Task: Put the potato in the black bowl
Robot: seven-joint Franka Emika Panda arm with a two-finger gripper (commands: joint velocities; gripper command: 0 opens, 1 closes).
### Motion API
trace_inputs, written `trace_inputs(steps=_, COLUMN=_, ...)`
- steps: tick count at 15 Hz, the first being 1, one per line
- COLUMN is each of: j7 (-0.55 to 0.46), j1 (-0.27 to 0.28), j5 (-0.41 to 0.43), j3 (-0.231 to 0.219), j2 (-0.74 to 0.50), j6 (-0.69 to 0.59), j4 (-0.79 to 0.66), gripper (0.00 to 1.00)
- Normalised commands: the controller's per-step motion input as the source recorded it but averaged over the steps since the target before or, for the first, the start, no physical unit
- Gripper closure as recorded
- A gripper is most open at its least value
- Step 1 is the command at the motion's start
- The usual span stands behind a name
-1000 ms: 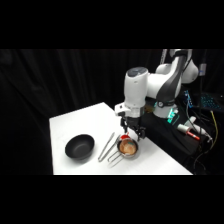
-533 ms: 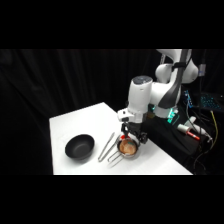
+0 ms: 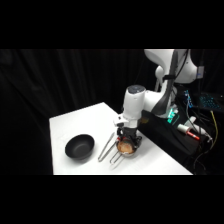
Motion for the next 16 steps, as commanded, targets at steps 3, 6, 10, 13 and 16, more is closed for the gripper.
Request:
trace_inputs(steps=3, j7=-0.01, j1=0.091, j5=-0.136, j3=-0.153, j2=0.08, j6=0.07, j4=0.1, gripper=0.43)
trace_inputs(steps=6, j7=0.0, j1=0.058, j5=-0.088, j3=-0.109, j2=0.01, j6=-0.03, j4=0.07, gripper=0.66)
trace_inputs(steps=10, j7=-0.02, j1=0.023, j5=-0.037, j3=-0.062, j2=-0.06, j6=-0.23, j4=0.07, gripper=0.94)
trace_inputs(steps=13, j7=-0.01, j1=-0.002, j5=-0.015, j3=-0.022, j2=-0.25, j6=-0.44, j4=0.04, gripper=0.92)
trace_inputs(steps=16, j7=0.0, j1=-0.025, j5=-0.009, j3=0.016, j2=-0.39, j6=-0.49, j4=0.02, gripper=0.93)
